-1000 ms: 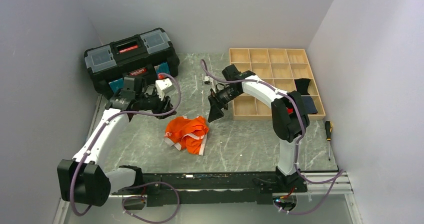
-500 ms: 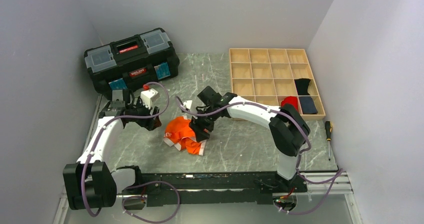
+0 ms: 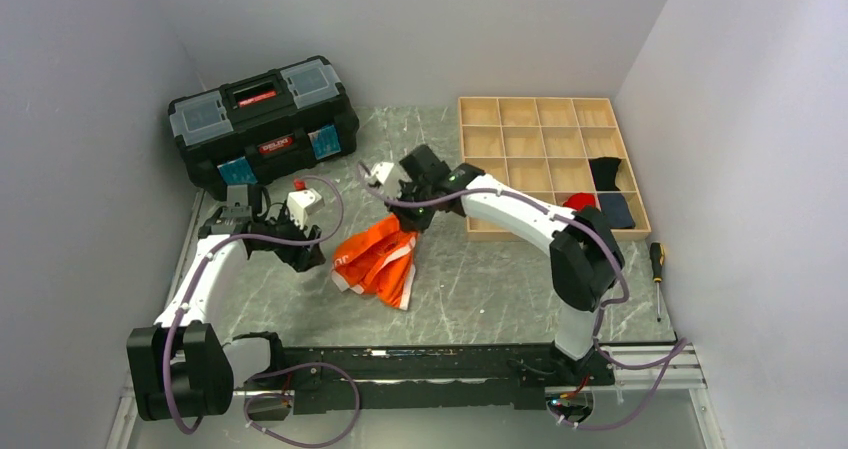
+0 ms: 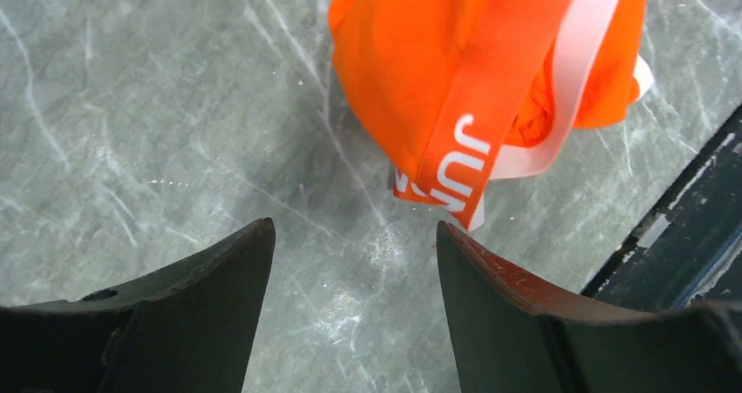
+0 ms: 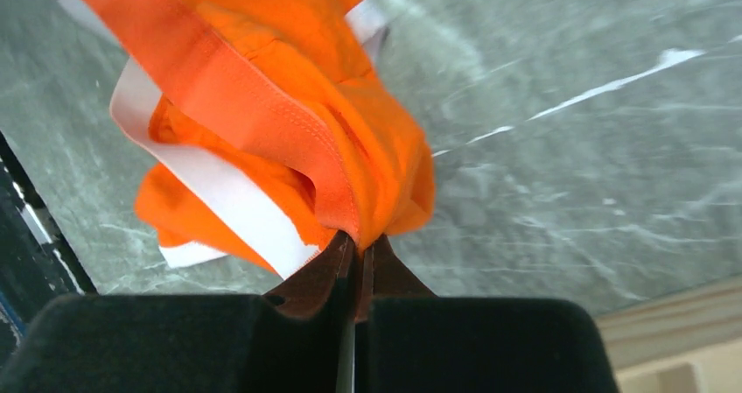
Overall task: Roll the underwear
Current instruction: Pick up the underwear from the center of the board, then place the underwear at the center of the board.
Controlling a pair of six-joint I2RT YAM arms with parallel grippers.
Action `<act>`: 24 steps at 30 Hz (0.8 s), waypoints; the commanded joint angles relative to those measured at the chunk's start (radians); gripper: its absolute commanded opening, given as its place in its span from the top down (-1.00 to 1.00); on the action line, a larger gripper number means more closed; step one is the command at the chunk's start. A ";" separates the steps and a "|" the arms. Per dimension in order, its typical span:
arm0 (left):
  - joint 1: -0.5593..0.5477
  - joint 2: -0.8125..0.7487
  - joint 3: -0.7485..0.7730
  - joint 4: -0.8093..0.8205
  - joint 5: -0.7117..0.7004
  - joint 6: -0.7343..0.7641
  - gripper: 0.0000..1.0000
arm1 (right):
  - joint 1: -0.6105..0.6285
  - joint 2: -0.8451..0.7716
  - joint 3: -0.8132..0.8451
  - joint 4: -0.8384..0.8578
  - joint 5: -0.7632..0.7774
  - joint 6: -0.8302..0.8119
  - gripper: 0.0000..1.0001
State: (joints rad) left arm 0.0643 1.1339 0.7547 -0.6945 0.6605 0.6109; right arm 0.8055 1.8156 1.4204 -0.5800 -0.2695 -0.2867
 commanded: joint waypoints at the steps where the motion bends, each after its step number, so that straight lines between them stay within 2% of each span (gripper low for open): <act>1: -0.013 0.000 0.038 -0.035 0.107 0.065 -0.47 | -0.090 -0.039 0.196 -0.082 -0.087 0.027 1.00; 6: -0.012 -0.022 0.057 0.062 0.112 -0.037 -0.46 | -0.179 0.033 0.474 -0.185 -0.228 0.092 1.00; 10: -0.008 -0.026 0.098 0.135 0.091 -0.146 -0.45 | -0.187 0.121 0.747 -0.266 -0.298 0.126 1.00; 13: -0.006 -0.022 0.121 0.173 0.095 -0.189 -0.46 | -0.185 0.149 0.882 -0.273 -0.358 0.161 1.00; 20: -0.012 -0.014 0.159 0.143 0.211 -0.154 -0.49 | -0.181 0.088 0.901 -0.240 -0.417 0.184 1.00; 24: -0.048 -0.063 0.121 0.209 0.206 -0.164 -0.54 | -0.182 0.050 0.895 -0.232 -0.444 0.197 1.00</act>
State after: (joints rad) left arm 0.0483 1.1320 0.8883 -0.5625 0.8074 0.4538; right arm 0.6254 1.9522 2.2883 -0.8257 -0.6491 -0.1253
